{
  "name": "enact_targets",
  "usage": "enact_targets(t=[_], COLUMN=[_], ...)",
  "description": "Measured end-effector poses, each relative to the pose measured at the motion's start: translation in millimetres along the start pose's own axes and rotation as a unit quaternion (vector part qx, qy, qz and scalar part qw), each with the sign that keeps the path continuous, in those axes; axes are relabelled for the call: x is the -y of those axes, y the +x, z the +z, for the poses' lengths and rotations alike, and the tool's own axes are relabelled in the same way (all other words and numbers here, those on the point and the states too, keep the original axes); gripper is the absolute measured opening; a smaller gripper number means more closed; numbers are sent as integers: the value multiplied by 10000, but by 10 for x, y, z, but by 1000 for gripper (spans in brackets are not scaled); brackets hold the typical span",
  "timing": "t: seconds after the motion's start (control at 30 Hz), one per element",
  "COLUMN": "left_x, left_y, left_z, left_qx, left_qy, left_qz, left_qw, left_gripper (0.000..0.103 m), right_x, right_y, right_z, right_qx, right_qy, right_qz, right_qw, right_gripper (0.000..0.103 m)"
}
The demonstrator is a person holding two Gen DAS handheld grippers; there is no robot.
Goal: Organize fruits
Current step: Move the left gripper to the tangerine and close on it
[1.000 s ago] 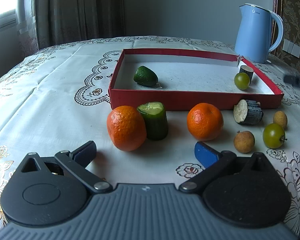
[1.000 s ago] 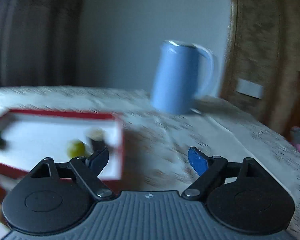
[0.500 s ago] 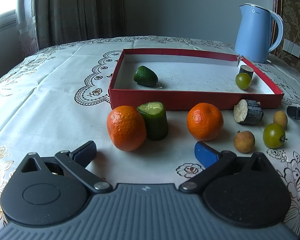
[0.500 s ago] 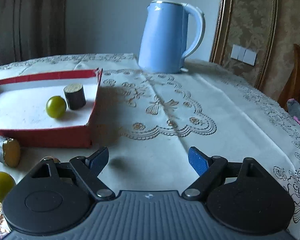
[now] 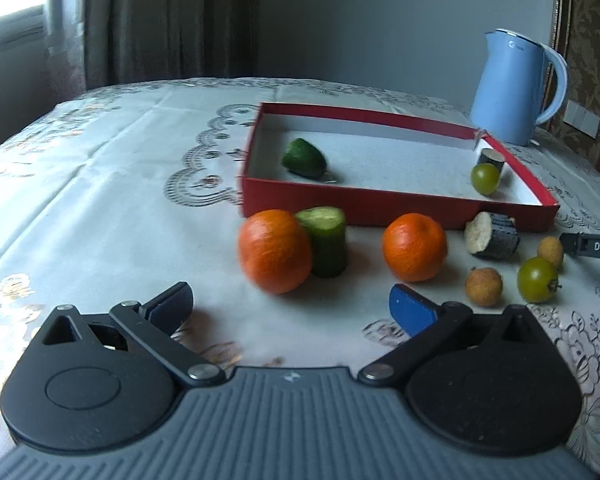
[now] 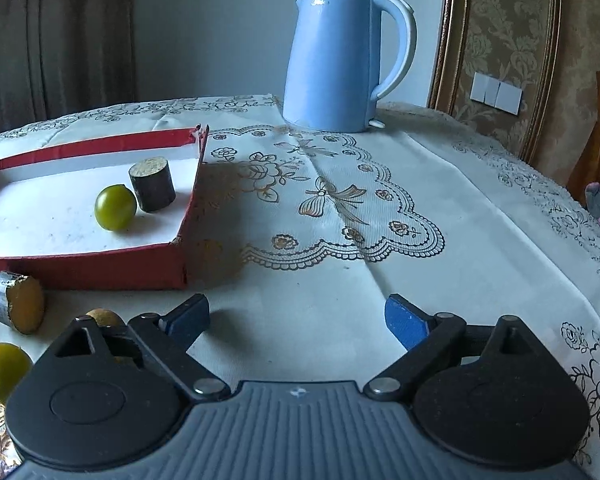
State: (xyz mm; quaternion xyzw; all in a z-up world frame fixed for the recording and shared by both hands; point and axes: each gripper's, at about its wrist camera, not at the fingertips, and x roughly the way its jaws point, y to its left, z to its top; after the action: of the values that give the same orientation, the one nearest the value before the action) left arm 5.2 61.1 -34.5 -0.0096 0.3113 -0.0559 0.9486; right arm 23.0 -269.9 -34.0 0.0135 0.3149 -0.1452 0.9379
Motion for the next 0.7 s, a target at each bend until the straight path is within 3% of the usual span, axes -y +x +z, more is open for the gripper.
enact_targets(t=[0.13,0.53,0.7], left_x=[-106,-215,-207], left_y=[-62,85,135], left_z=[5,126,162], left_qx=[74,-38,-49], left_qy=[124,-120,-149], left_qz=[353,357,386], left_qw=[9993,9993,9991], left_gripper=[103,100,95], right_x=[8,13,19], right_y=[6,15,16], right_z=[1,-2,-3], right_qx=[-15,-33,-33], right_qy=[32,40,39], right_qz=[14,-45,-49], right_qw=[10000,10000,10000], right_gripper=[96,100,101])
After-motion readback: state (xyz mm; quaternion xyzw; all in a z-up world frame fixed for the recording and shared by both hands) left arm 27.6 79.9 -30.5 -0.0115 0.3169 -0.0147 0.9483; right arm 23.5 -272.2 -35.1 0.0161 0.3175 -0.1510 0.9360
